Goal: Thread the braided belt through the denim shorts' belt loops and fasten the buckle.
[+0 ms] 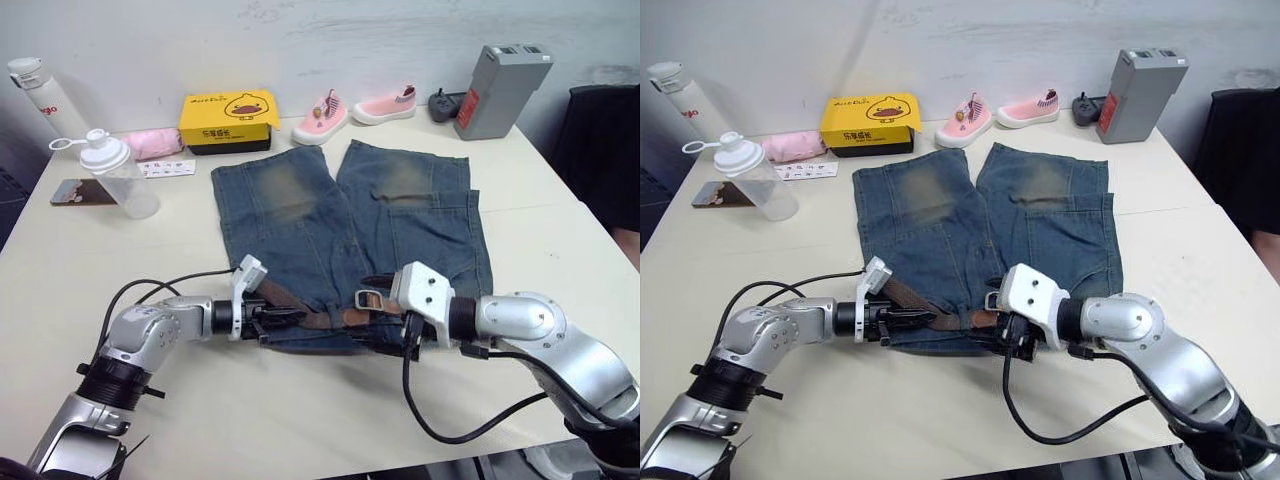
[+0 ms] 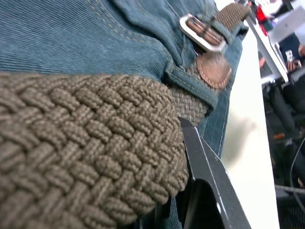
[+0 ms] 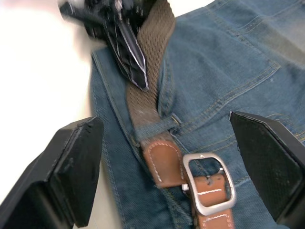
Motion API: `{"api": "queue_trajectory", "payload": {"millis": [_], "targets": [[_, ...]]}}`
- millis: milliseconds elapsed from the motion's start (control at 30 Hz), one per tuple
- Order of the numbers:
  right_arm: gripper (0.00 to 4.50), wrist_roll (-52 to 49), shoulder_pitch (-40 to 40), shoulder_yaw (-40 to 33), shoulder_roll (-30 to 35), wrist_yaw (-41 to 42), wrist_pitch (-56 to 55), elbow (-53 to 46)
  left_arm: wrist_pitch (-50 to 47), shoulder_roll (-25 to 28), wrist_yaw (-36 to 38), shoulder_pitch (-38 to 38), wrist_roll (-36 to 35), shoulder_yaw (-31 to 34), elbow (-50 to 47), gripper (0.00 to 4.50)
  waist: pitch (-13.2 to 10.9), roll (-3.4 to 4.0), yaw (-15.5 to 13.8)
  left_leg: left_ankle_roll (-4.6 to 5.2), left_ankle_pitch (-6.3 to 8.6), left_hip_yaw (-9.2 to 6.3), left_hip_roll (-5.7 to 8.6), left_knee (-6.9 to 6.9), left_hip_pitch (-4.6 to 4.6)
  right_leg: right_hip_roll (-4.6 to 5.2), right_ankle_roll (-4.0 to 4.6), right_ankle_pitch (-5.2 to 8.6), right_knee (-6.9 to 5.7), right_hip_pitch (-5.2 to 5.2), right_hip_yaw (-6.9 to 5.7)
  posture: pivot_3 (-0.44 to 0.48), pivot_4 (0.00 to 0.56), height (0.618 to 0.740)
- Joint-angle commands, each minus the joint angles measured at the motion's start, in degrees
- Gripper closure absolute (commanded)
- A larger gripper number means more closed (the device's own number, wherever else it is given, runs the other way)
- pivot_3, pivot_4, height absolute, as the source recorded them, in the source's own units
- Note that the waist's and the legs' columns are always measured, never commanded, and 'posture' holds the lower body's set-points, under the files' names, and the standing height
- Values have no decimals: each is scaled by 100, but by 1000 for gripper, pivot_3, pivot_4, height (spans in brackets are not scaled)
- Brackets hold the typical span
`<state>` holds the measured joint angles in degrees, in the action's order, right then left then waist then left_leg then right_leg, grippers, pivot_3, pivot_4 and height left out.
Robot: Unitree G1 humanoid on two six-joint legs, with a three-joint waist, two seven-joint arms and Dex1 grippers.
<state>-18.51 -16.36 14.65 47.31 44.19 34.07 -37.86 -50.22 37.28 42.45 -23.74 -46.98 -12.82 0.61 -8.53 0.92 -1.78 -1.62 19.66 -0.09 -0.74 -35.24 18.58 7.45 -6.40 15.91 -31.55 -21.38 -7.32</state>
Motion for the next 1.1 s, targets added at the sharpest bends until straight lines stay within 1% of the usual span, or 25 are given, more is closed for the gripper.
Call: {"api": "queue_trajectory", "payload": {"millis": [33,67,133,200,233,300,467,600,767,867,1100], "targets": [[24,1201,101,354,266,-34,-1173,122,2,-240,327,161,120,-78,-350,4500,-1,-2,-8,0,0,0,1,0,0,2,-3,-1,2,2,1,0,150,739],[24,1591,145,445,362,-73,-1625,254,-33,-311,292,170,130,-13,-333,4500,-4,-8,-7,0,0,0,2,0,0,3,-4,-1,2,1,3,0,150,739],[24,2009,223,500,438,-97,-2170,433,-97,-408,247,185,171,71,-318,4500,-6,-11,-9,1,-1,1,2,0,0,3,-5,-1,0,0,2,0,150,739],[24,2681,206,544,440,-394,-2865,727,-195,-442,247,252,175,197,-305,4500,-8,-14,-4,0,-3,0,1,0,-1,1,-6,-1,0,2,3,0,150,739],[24,2900,199,530,406,-495,-3059,840,-231,-452,258,277,189,235,-314,4500,-8,-14,2,0,-4,3,1,0,-2,1,-7,-2,-1,2,4,0,150,739],[24,3013,246,500,394,-391,-3313,984,-277,-460,289,318,234,280,-366,4500,-9,-16,3,-2,-5,4,0,0,-4,1,-8,-2,-2,3,5,0,150,739],[24,3020,250,235,297,-264,-3402,1046,-401,-483,302,389,280,402,-459,4500,-8,-15,9,-3,-7,2,-3,0,-6,-1,-7,-2,-3,6,5,0,150,739],[24,3042,318,200,280,-139,-3472,1046,-505,-536,253,387,256,508,-435,4500,-8,-15,9,-3,-7,2,-4,0,-16,-2,-7,-2,-3,16,4,0,150,739],[24,3002,537,-66,463,89,-3667,924,-559,-558,298,386,309,541,-431,4500,-8,-15,8,-3,-7,0,-3,0,-16,-1,-7,-2,-3,18,4,0,150,739],[24,3070,608,-234,521,115,-3793,1066,-550,-552,354,396,380,514,-406,4500,-8,-15,16,-2,-7,2,-3,0,-18,-1,-7,-2,-4,19,4,0,150,739],[24,3415,452,-170,280,19,-3831,1222,-587,-601,390,405,434,518,-422,4500,-8,-15,18,-2,-7,1,-5,0,-25,-2,-6,-2,-4,28,4,0,150,739]]}}
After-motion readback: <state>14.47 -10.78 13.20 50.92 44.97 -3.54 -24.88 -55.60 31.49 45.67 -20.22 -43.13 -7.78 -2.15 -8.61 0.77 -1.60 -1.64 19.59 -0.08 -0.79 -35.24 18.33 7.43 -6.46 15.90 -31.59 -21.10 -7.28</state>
